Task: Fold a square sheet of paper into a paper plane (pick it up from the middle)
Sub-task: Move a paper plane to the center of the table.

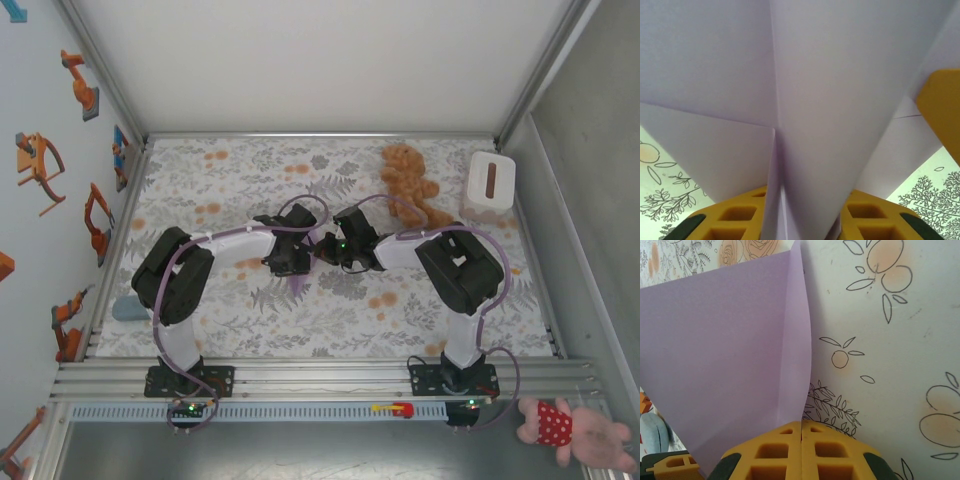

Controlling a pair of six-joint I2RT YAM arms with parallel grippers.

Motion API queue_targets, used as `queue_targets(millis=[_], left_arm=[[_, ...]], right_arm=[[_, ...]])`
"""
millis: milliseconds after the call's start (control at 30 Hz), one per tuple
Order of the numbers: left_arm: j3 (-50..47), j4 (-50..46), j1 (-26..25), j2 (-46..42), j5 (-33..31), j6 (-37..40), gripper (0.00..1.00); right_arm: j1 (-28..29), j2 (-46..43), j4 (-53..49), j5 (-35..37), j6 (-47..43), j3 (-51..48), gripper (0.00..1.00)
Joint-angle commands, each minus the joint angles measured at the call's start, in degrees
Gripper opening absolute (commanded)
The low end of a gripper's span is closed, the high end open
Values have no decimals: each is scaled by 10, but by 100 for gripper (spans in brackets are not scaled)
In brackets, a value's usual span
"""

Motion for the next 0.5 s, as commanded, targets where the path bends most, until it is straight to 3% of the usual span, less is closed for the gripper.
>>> queue_targets(millis=[0, 467], left_arm=[[17, -23, -3, 4, -15, 10, 26], [41, -40, 13, -20, -46, 46, 9]], right_arm=[[-2, -20, 11, 4, 9, -4, 6], [-3, -174, -74, 183, -31, -85, 40]])
